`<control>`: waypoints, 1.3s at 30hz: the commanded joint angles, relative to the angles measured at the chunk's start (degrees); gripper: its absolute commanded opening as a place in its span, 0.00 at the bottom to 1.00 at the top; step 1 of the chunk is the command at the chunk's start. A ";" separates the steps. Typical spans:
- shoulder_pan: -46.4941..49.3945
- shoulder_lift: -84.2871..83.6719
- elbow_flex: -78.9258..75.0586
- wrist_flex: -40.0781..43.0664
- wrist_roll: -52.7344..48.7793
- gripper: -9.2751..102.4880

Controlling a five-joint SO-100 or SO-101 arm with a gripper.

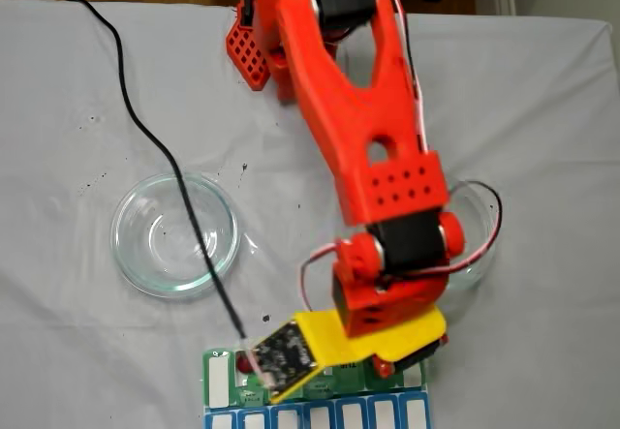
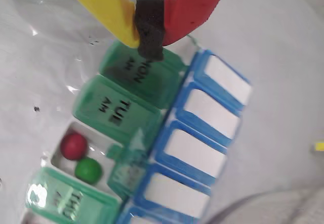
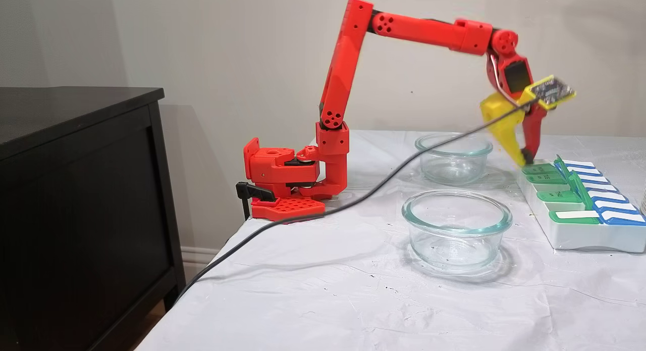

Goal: Sort medicines into box.

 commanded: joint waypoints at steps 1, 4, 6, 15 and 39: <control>2.29 11.78 -2.11 -4.04 -1.93 0.08; 3.87 12.04 -0.53 -8.44 -2.37 0.08; 4.66 11.16 0.70 -11.51 -2.81 0.08; 8.70 3.52 -0.18 -14.33 -4.75 0.08; 7.56 -1.93 2.29 -11.51 -5.80 0.08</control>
